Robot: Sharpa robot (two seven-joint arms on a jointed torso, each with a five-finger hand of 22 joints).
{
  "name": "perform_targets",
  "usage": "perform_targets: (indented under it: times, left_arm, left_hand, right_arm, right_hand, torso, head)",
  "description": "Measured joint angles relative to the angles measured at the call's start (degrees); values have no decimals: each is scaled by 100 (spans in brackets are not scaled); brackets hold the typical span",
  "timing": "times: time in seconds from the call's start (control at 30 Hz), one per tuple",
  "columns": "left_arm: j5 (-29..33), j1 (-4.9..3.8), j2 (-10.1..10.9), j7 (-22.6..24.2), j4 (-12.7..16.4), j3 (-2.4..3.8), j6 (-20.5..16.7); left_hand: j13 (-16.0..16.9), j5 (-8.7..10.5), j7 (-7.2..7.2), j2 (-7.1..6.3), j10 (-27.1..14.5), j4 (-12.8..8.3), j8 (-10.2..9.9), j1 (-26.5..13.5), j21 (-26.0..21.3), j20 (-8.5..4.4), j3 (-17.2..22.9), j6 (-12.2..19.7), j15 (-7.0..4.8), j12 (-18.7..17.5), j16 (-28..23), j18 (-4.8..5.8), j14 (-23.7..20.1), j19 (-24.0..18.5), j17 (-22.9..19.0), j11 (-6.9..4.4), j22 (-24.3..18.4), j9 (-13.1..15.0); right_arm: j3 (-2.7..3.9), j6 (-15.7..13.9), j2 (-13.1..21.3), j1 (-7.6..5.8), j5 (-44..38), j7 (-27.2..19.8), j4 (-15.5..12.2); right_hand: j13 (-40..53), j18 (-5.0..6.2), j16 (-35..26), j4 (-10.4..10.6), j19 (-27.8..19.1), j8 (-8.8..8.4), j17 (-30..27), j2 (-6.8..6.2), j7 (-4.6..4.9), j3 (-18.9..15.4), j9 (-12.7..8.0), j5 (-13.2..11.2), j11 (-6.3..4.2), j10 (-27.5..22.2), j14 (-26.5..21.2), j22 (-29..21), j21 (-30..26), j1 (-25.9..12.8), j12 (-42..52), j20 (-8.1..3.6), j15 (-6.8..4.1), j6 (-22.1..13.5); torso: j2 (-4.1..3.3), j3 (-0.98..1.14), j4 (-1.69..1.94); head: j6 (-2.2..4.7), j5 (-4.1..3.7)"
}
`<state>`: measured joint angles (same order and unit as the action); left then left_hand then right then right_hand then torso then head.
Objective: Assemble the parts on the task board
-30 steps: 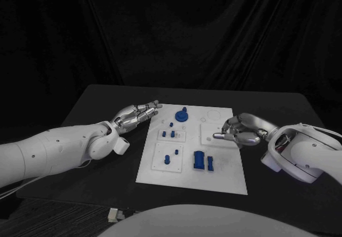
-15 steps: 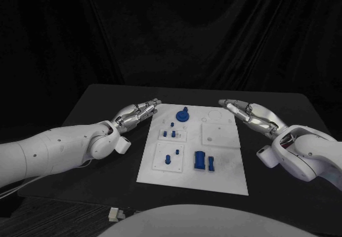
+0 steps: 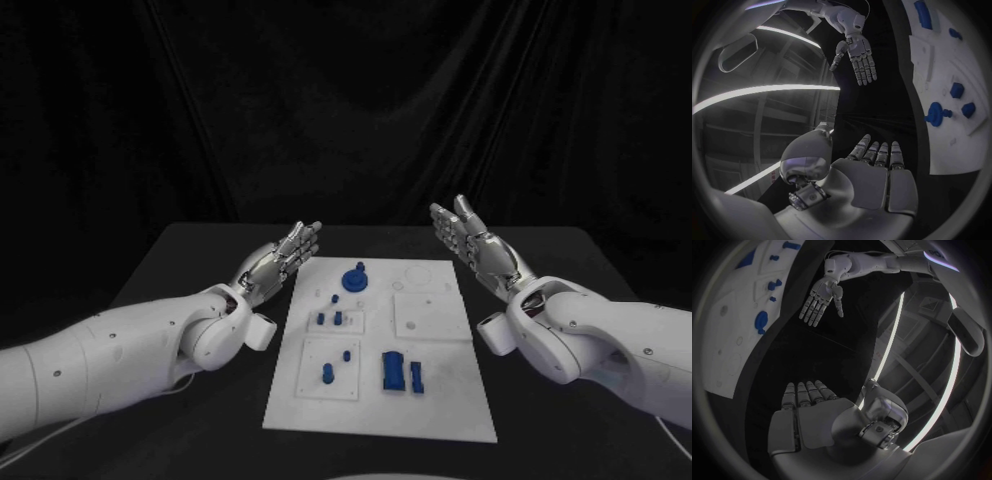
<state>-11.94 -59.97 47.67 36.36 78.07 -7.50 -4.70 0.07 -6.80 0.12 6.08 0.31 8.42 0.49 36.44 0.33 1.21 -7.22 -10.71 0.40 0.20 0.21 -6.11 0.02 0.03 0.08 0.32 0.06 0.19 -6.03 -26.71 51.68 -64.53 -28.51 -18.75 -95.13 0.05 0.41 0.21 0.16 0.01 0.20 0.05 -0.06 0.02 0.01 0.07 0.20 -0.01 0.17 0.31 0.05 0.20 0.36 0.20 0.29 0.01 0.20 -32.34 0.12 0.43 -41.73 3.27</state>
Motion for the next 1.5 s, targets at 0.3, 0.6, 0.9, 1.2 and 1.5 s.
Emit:
perform_targets:
  times: [0.3, 0.6, 0.9, 1.2, 1.5]
  left_arm:
    - [428, -1, -155, -246, 624, 413, -1540]
    - [853, -5, -269, -505, 1077, 697, -3007]
    - [1065, -5, -288, -641, 1170, 742, -3648]
    - [1144, -5, -288, -693, 1171, 742, -3822]
    - [1171, -5, -288, -707, 1172, 742, -3875]
  left_hand:
    - [-1, 372, -5, -412, -16, -268, -22, -1142, 0, -51, 349, 324, 0, 0, 0, 312, 0, -9, 1, -15, 1, -11]
    - [-1, 606, -12, -564, -16, -657, -22, -1918, 0, -78, 654, 567, 0, 0, 0, 491, 0, 7, 2, -15, 1, -12]
    - [0, 640, -11, -598, -16, -774, -21, -2439, 0, -92, 695, 933, 1, 0, 0, 491, 0, -8, -3, -15, 2, -12]
    - [2, 660, -12, -608, -15, -812, -21, -3082, 0, -92, 733, 1051, 1, 0, 0, 580, 0, -8, -3, -14, 2, -10]
    - [1, 660, -12, -607, -14, -812, -21, -3604, 0, -92, 733, 1051, 1, 0, 0, 579, 0, -8, -2, -13, 3, -10]
  right_arm:
    - [440, -841, -509, 306, 1473, -508, 363]
    - [595, -1416, -698, 424, 2473, -864, 513]
    - [596, -1587, -699, 425, 2738, -985, 519]
    - [597, -1648, -699, 426, 2825, -1026, 520]
    - [597, -1667, -699, 426, 2851, -1041, 520]
  right_hand:
    - [0, 0, 0, 0, 0, 0, 0, -1, 0, 0, -2, 0, 0, 0, 0, 0, 0, 1, 1, 0, 0, 0]
    - [1, 1, 0, 0, 0, 0, 1, -1, 0, 0, -1, 0, 0, 0, 0, 1, 0, 1, 1, 0, 0, 0]
    - [1, 2, 0, 0, 0, 1, 1, -1, 0, 0, 1, 1, 0, 0, 0, 2, 0, 1, 1, 1, 0, 0]
    - [2, 2, 0, 0, 0, 1, 2, -1, 0, 0, 2, 1, 0, 1, 1, 2, 0, 1, 2, 1, 0, 0]
    - [2, 2, 1, 0, 0, 1, 2, -1, 0, 0, 2, 1, 0, 1, 1, 3, 0, 1, 2, 1, 0, 0]
  torso:
    - [83, -8, -31]
    - [112, -12, -42]
    - [116, -13, -43]
    - [116, -13, -43]
    - [116, -12, -43]
  head:
    - [602, -264]
    - [732, -327]
    - [736, -328]
    - [736, -328]
    - [736, -328]
